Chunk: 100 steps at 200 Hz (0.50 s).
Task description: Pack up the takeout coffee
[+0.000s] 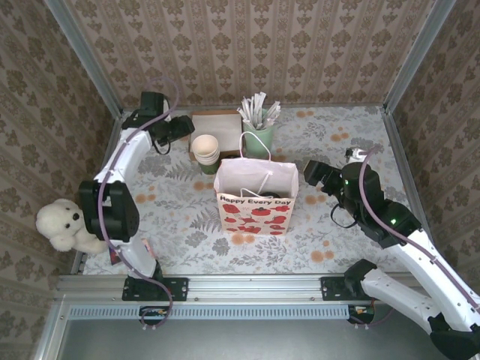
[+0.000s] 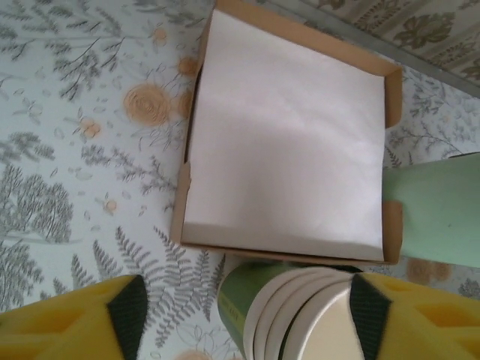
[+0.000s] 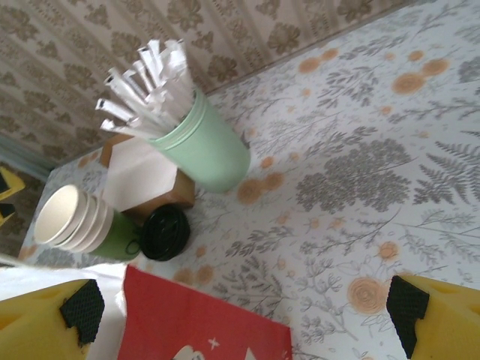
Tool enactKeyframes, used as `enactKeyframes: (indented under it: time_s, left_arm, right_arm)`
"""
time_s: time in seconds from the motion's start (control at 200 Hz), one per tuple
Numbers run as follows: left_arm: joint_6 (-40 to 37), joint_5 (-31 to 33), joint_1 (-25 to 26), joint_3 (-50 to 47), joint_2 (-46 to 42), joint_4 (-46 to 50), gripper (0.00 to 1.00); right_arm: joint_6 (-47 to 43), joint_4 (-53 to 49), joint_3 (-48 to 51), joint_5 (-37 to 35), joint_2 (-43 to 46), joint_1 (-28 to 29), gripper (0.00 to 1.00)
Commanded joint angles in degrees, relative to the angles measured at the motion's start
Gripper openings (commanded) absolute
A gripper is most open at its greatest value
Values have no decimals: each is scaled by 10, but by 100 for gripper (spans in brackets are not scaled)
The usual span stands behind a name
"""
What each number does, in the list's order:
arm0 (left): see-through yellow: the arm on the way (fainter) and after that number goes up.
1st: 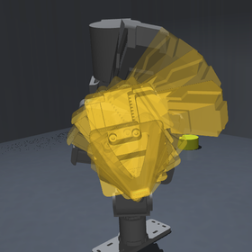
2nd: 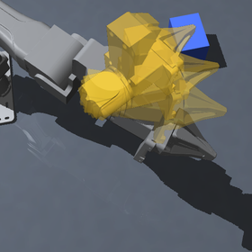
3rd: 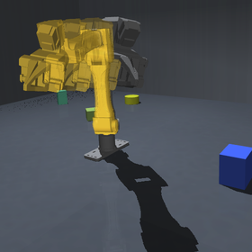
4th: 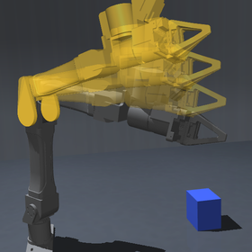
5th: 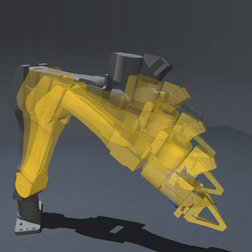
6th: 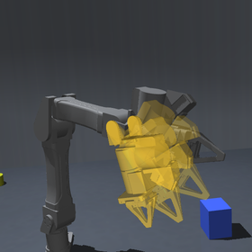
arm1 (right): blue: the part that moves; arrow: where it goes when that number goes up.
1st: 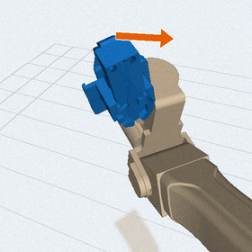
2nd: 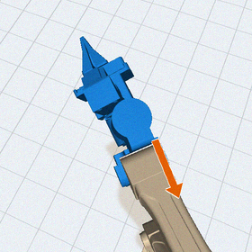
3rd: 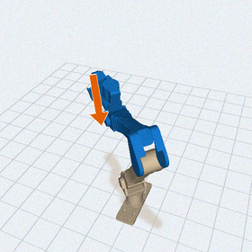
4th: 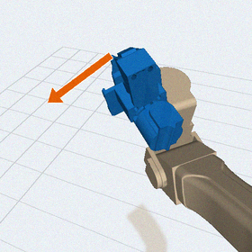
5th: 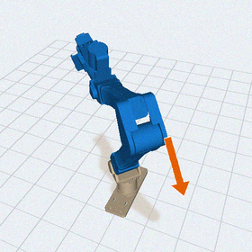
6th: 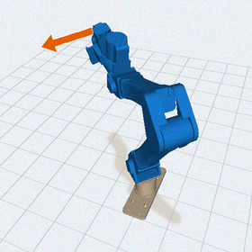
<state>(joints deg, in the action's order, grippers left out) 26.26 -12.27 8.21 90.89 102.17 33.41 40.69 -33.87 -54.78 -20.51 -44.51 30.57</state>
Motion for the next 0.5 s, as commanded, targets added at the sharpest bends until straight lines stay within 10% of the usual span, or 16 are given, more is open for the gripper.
enactKeyframes:
  time_s: [0.0, 0.175, 0.495]
  left_arm:
    - [-35, -50, -12, 43, 58, -2, 65]
    - [-59, -100, -36, 126, 171, 3, 59]
    - [-93, -178, -52, 259, 316, -19, 54]
  right_arm:
    - [12, -27, -2, -64, 5, -5, 100]
    - [-17, -6, 1, -62, -2, -25, 100]
    - [-97, 87, -17, 173, -103, -58, 100]
